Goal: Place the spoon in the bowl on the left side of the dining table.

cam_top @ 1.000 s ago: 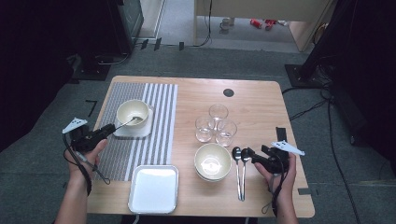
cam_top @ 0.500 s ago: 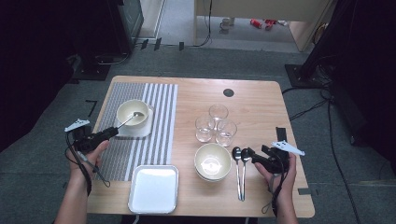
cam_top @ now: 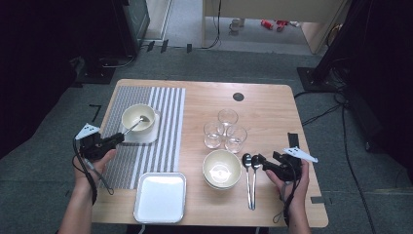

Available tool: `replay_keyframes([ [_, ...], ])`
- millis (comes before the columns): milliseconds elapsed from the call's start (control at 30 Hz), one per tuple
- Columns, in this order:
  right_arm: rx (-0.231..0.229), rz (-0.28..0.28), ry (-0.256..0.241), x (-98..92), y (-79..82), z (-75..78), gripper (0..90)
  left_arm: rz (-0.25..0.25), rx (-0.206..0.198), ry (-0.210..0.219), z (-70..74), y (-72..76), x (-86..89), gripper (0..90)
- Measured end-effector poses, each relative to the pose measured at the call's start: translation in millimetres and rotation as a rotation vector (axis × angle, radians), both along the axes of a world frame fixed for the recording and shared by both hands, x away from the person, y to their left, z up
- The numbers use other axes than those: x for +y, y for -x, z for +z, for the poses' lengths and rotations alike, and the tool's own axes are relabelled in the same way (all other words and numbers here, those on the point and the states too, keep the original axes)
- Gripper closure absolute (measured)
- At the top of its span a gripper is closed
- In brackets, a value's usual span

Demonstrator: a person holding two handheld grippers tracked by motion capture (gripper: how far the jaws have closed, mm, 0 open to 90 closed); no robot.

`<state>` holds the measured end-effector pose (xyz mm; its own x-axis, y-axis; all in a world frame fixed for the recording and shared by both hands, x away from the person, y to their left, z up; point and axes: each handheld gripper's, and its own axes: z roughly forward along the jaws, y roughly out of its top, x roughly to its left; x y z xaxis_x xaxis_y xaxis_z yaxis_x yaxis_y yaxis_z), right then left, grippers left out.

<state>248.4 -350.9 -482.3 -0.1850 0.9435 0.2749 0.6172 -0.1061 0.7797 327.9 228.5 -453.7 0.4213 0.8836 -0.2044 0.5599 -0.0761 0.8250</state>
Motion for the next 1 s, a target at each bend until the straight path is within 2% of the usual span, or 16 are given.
replay_keyframes([
  [100,0.000,0.000,0.000,0.0,0.1,0.2,31.7,-0.018,-0.006,-0.008,0.8,0.5,-1.8,83.9],
  [200,0.000,0.000,0.000,-0.1,0.1,0.1,31.7,-0.026,-0.004,0.012,1.0,0.8,-2.0,84.0],
  [333,0.000,0.000,0.000,-0.2,0.1,0.2,31.7,-0.004,0.019,0.094,-0.3,-0.2,2.0,81.8],
  [400,0.000,0.000,0.001,-0.2,0.2,0.2,31.7,0.008,0.038,0.122,-1.6,-1.4,3.6,73.3],
  [500,0.001,-0.001,0.001,-0.2,0.0,0.0,31.7,0.021,0.049,0.186,-2.2,-2.4,7.6,67.8],
  [667,0.002,0.000,0.004,0.1,0.0,-0.2,31.8,0.062,0.053,0.270,-0.8,-2.1,16.7,64.9],
  [800,0.004,0.002,0.004,0.9,-0.3,-0.9,31.8,0.087,0.060,0.303,-0.8,-2.0,22.4,65.6],
  [1000,0.004,0.003,0.006,1.9,-0.7,-1.6,31.8,0.097,0.113,0.329,-7.9,-5.0,23.6,69.7],
])
